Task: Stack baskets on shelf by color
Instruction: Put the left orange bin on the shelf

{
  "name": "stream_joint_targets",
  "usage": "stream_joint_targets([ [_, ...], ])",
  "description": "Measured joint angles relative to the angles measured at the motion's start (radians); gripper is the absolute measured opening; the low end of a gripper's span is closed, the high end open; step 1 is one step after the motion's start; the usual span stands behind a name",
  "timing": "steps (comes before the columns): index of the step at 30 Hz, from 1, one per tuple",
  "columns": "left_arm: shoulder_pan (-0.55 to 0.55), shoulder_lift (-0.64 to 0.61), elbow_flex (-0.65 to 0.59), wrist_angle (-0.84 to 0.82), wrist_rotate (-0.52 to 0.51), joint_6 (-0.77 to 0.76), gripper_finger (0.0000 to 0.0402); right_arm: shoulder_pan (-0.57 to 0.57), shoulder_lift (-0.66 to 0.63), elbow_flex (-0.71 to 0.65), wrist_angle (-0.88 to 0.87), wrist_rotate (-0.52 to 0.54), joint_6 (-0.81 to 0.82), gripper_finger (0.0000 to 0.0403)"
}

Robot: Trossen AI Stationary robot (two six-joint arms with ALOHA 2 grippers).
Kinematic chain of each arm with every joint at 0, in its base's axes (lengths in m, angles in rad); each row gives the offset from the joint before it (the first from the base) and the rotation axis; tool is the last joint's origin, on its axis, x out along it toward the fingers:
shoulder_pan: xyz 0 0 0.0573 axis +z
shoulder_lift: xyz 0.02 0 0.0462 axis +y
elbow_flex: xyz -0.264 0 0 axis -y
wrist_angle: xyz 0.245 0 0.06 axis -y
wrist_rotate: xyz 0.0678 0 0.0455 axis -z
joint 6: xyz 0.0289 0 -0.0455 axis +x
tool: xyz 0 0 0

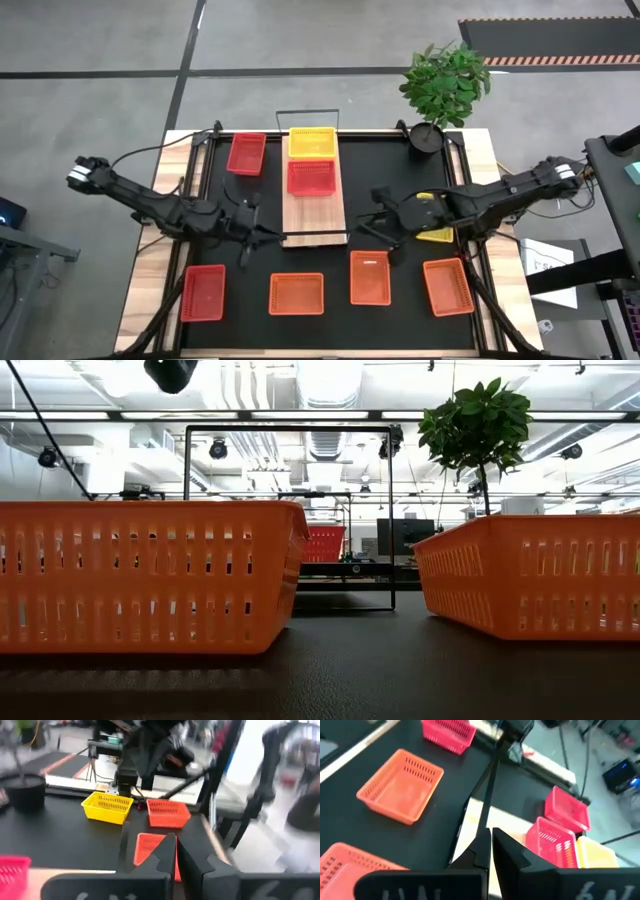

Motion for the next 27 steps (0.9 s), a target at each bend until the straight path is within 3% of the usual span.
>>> stream_joint_targets([
  [5,-0.062,-0.015,-0.002,0.055,-0.033,-0.359,0.0,-0.001,-0.101,-0.079,0.077,0.001,-0.019,0.0009],
  [8,-0.135,0.05,-0.006,0.171,-0.106,-0.533,0.0,-0.001,-0.148,-0.15,0.123,0.0,-0.056,0.0009],
  [11,-0.179,0.12,0.027,0.147,-0.151,-0.694,0.0,-0.001,-0.175,-0.229,0.246,-0.001,-0.14,0.0009],
  [14,-0.233,0.151,0.096,-0.053,-0.164,-0.843,0.0,-0.001,-0.19,-0.266,0.354,0.0,-0.201,0.0009],
  [20,-0.346,0.171,0.278,-0.62,-0.155,-1.274,0.0,-0.001,-0.18,-0.277,0.359,0.0,-0.235,0.0009],
  [25,-0.416,0.2,0.383,-0.962,-0.029,-1.634,0.0,-0.001,-0.177,-0.276,0.362,0.0,-0.255,0.0009],
  [27,-0.419,0.231,0.386,-1.017,0.097,-1.726,0.0,-0.001,-0.175,-0.277,0.346,0.0,-0.255,0.0009],
])
